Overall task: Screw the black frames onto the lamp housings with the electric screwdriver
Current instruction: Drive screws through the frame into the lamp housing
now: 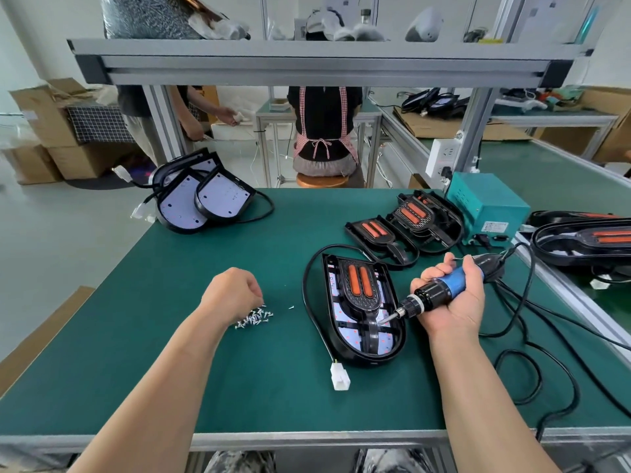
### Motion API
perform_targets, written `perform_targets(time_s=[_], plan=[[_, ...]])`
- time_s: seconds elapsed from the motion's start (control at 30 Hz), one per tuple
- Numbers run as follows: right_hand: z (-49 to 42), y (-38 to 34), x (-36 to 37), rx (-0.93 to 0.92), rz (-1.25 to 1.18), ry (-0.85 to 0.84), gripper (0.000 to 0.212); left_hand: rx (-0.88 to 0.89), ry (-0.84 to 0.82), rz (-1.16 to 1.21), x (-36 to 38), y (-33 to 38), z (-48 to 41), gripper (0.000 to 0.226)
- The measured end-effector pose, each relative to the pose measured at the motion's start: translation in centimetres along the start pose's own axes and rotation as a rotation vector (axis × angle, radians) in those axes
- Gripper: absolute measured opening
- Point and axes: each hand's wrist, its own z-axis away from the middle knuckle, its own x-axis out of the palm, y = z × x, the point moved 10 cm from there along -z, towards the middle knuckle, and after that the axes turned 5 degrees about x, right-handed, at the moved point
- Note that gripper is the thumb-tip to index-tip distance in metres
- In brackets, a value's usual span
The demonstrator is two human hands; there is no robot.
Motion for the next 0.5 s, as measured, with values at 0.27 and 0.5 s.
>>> perform_targets(time_s=[0.27,0.5], plan=[[-0.1,-0.1,-0.1,-0.004,-0.015,0.006,0.019,0.126,-0.017,-0.141,0.6,1.6,0.5,0.014],[-0.1,-0.6,-0.1,-0.018,-0.073,0.013,0.021,0.373,0.163,0.389,-0.9,10.4,4.5,0.021]])
